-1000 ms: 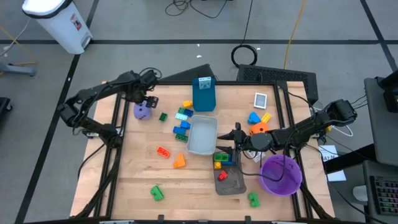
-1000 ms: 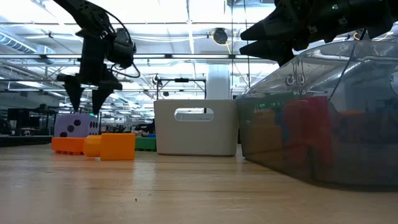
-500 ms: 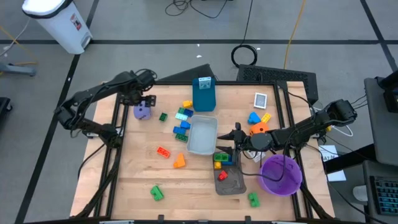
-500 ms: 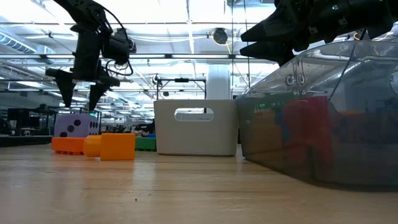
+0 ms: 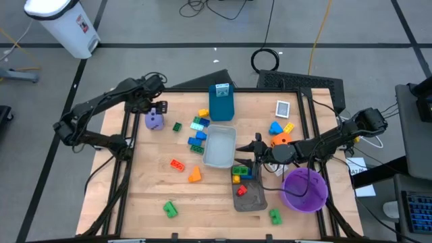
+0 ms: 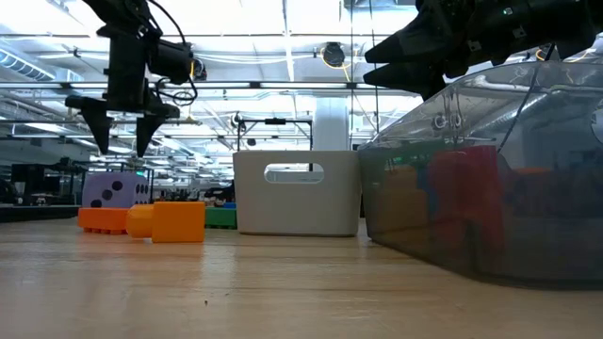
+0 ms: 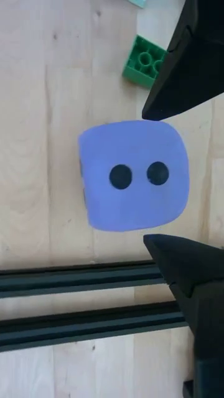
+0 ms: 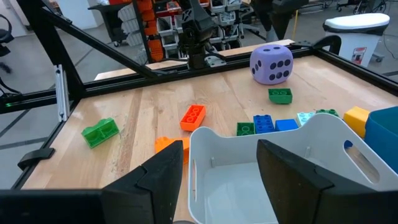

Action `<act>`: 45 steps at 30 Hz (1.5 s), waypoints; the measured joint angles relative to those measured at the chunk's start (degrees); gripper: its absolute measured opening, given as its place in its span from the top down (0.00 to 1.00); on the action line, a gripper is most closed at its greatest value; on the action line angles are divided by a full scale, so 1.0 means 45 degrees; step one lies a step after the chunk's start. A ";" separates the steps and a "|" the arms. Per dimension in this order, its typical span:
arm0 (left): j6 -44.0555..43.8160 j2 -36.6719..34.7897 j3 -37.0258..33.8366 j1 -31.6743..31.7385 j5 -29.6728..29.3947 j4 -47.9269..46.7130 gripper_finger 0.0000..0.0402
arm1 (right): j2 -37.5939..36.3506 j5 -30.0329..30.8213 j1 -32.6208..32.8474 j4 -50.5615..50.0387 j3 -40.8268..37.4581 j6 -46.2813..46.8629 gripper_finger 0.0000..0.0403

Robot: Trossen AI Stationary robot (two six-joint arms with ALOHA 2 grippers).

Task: Pick & Place Toys
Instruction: Put the purple dice into the white bin

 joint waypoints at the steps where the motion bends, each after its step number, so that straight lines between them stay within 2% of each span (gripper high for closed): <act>1: -0.0105 0.0000 -0.0013 0.0036 0.0021 0.0022 0.20 | 0.0004 0.0000 -0.0005 -0.0002 0.0000 -0.0001 0.51; 6: -0.0501 0.0000 -0.0550 0.0181 0.0453 0.0089 0.18 | 0.0000 0.0000 -0.0004 -0.0001 0.0000 0.0136 0.51; 15: -0.0491 0.0000 -0.1205 0.0275 0.0640 0.0606 0.01 | 0.0000 -0.0025 0.0000 0.0002 0.0000 0.0141 0.51; 22: -0.0423 0.0000 -0.1205 0.0275 0.0907 0.1450 0.01 | 0.0004 -0.0030 0.0000 -0.0002 0.0000 0.0145 0.51; 35: -0.0783 0.0034 -0.1205 0.0275 0.0456 0.1523 0.00 | 0.0000 -0.0034 0.0000 0.0003 0.0000 0.0146 0.51; 45: -0.0753 0.0667 -0.1209 0.0275 0.0461 0.1794 0.00 | 0.0000 -0.0034 0.0000 0.0003 0.0000 0.0146 0.51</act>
